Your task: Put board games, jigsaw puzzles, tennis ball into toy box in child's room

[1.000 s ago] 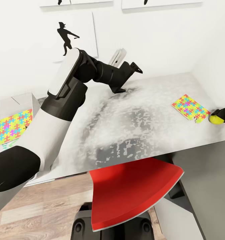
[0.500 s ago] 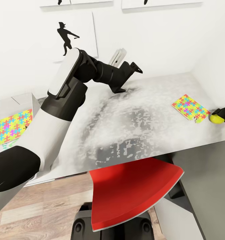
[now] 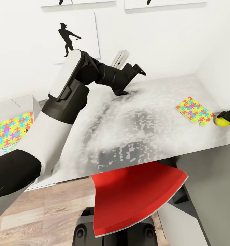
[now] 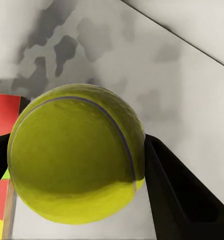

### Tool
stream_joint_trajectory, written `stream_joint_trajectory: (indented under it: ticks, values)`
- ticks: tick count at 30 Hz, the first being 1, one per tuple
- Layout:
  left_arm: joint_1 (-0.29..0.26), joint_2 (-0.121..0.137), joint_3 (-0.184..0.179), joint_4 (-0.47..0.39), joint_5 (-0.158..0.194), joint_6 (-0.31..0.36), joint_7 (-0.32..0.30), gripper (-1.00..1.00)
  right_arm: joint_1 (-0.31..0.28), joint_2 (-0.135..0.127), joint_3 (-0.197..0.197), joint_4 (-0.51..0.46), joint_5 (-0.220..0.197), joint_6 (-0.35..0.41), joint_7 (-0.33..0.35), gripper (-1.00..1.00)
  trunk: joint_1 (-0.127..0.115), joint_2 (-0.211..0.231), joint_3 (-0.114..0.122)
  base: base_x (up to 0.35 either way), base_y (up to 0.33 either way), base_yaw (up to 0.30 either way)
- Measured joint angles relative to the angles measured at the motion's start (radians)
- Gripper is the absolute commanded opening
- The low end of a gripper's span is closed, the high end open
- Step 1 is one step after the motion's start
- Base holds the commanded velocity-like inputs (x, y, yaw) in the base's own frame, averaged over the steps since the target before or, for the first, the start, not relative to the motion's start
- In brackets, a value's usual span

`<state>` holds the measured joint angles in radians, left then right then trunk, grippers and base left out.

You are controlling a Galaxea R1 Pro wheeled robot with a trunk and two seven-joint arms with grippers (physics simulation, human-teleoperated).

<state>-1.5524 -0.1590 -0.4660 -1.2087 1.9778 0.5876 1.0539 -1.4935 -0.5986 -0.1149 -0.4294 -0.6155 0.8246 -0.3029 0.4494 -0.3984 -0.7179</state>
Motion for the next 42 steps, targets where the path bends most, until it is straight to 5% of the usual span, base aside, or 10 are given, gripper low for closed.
stream_joint_trajectory:
  ticks: [4,12,22,29,34,42]
  values:
    - [0.004,0.000,-0.001,-0.001,-0.002,0.000,0.000,1.00,0.000,-0.007,-0.001,-0.003,-0.002,0.014,0.002,-1.00,0.000,0.000,0.000,0.000,0.000,0.000]
    - [0.057,0.001,-0.028,-0.011,-0.019,-0.002,-0.002,1.00,0.010,-0.034,-0.012,-0.095,-0.047,0.180,0.017,-1.00,0.000,0.000,0.000,0.000,0.000,0.000]
    - [0.102,-0.006,-0.107,-0.017,-0.075,-0.014,-0.015,1.00,0.142,-0.045,-0.006,-0.367,-0.175,0.220,0.038,-1.00,0.000,0.000,0.000,0.000,0.000,0.000]
    - [0.108,-0.008,-0.143,-0.018,-0.086,-0.018,-0.018,1.00,0.222,-0.047,0.009,-0.654,-0.292,0.219,0.041,-1.00,0.000,0.000,0.000,0.000,0.000,0.000]
    - [0.106,-0.011,-0.152,-0.021,-0.082,-0.034,-0.018,1.00,0.279,-0.043,0.045,-0.851,-0.332,0.219,0.035,-1.00,0.000,0.000,0.000,0.000,0.000,0.000]
    - [0.087,-0.006,-0.147,-0.059,-0.079,-0.051,-0.008,1.00,0.315,-0.011,0.079,-0.984,-0.351,0.220,0.030,-1.00,0.000,0.000,0.000,0.000,0.000,0.000]
